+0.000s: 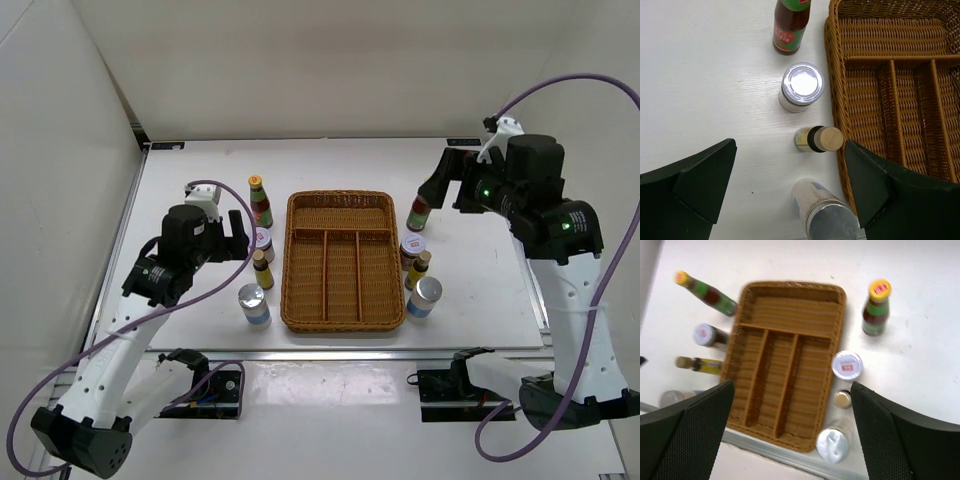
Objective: Organize the condiment bottles
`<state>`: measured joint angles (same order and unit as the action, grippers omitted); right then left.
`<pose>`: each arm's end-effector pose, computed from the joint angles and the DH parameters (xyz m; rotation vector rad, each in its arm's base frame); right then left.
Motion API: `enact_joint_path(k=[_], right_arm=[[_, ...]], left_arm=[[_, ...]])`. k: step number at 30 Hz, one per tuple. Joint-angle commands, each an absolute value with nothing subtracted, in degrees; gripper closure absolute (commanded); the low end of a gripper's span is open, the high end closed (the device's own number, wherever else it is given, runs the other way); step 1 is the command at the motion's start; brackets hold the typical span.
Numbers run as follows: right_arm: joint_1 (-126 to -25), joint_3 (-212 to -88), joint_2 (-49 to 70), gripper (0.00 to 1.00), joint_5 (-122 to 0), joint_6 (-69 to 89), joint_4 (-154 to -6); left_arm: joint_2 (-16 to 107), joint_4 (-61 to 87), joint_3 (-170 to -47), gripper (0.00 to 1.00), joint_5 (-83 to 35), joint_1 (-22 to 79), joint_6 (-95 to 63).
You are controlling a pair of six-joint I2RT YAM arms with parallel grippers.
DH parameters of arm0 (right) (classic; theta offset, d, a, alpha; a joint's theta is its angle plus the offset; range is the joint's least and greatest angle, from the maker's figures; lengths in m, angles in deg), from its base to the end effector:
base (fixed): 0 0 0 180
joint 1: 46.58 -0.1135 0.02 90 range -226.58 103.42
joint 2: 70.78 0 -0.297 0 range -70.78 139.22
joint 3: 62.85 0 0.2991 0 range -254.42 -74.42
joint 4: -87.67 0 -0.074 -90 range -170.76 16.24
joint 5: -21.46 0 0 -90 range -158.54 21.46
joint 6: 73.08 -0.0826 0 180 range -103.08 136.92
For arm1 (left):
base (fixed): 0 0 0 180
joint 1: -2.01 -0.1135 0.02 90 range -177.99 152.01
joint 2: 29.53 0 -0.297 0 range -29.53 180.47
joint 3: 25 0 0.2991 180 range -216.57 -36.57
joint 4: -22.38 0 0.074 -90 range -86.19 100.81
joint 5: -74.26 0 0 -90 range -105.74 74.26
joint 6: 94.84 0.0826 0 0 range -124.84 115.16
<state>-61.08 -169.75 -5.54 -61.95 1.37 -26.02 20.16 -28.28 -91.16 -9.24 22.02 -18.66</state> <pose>0.2502 0.0745 0.5169 -0.0562 2.0258 0.4493 0.2323 -0.0746 0.3371 0.0520 2.1706 -0.2165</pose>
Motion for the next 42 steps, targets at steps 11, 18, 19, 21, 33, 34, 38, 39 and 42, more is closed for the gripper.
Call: enact_joint_path(k=[11, 18, 19, 21, 33, 34, 38, 39, 42], right_arm=[[-61.8, -150.4, -17.7, 0.00, -59.9, -1.5, -20.6], [-62.3, -147.3, -14.4, 0.00, -69.4, -6.2, -14.1], [-62.3, -146.3, -14.4, 0.00, -70.6, -7.2, -13.4], [-62.3, -144.2, -15.0, 0.00, -70.6, -7.8, -13.4], [-66.1, -136.1, -9.8, 0.09, -70.2, -10.9, -16.4], [-66.6, -135.2, -9.8, 0.11, -70.2, -10.9, -16.9], [-70.2, -135.2, -7.9, 0.14, -74.3, -14.2, -15.9], [-70.7, -135.2, -7.1, 0.14, -74.3, -14.7, -15.9], [-73.0, -134.5, -5.3, 0.17, -76.3, -16.3, -15.4]], left_arm=[[22.5, -29.5, -93.0, 0.00, -2.1, 23.7, -21.9], [20.5, -32.3, -91.5, 0.00, -2.6, 23.7, -28.0], [20.5, -32.3, -91.5, 0.00, -2.6, 23.7, -28.0], [20.5, -32.3, -91.5, 0.00, -1.6, 23.7, -28.0], [22.1, -33.0, -91.5, 0.00, -0.2, 23.7, -27.5], [22.1, -33.5, -91.5, 0.00, -0.2, 23.7, -27.5], [22.1, -33.5, -91.5, 0.00, 0.3, 23.7, -27.5], [22.1, -33.5, -91.5, 0.00, 0.3, 23.7, -27.5], [22.7, -33.5, -91.5, 0.00, 0.3, 23.7, -27.5]])
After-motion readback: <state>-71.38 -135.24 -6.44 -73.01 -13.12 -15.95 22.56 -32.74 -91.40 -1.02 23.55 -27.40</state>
